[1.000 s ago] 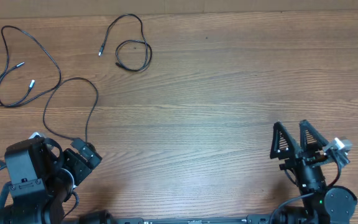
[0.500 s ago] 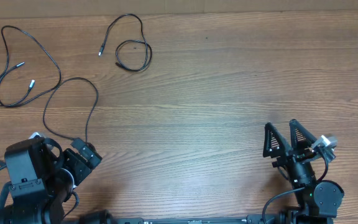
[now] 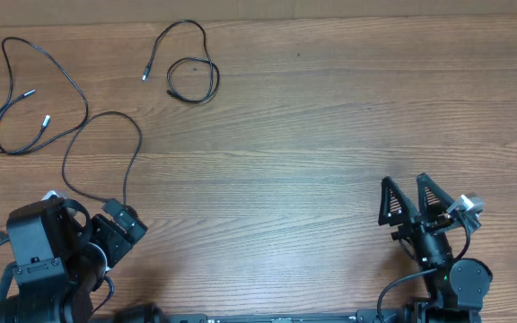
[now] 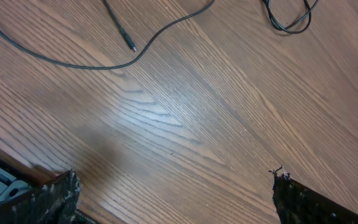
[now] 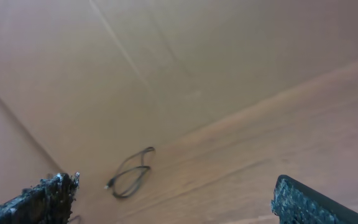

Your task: Untangle cables

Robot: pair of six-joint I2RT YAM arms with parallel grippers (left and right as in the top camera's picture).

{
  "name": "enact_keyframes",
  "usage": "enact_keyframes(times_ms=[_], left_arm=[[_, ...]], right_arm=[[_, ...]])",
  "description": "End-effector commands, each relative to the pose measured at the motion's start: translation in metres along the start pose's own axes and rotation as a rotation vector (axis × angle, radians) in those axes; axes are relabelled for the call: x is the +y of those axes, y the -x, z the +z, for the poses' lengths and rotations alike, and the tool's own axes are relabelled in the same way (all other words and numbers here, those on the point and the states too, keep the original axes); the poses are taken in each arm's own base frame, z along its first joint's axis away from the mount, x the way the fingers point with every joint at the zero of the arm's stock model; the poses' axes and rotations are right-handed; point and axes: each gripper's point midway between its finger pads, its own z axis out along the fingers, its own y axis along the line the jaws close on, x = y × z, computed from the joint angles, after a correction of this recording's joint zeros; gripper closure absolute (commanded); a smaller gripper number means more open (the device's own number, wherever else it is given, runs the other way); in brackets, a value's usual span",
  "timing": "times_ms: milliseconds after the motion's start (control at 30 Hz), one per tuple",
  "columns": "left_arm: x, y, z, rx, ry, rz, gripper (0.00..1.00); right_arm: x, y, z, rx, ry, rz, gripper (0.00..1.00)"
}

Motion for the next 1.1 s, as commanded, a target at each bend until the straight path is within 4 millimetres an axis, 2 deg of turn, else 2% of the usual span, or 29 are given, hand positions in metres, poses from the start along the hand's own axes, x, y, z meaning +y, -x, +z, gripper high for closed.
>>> enact_keyframes(times_ms=[0, 100, 433, 1067], left_arm=[[0.003, 0.002, -0.001, -0.014, 0.013, -0.011, 0.01], [0.003, 0.002, -0.001, -0.014, 0.013, -0.011, 0.01], [0.003, 0.002, -0.001, -0.014, 0.013, -0.011, 0.01], [0.003, 0.002, -0.001, -0.014, 0.013, -0.011, 0.01]], right_arm=[[-0.011, -0.003, 0.0, -0.004, -0.049, -0.056, 0.0], [-0.02, -0.014, -0.001, 0.041, -0.085, -0.064, 0.0], [-0.02, -0.014, -0.001, 0.051, -0.081, -0.301, 0.0], [-0.018, -0.014, -0.001, 0.053, -0.067, -0.315, 0.0]])
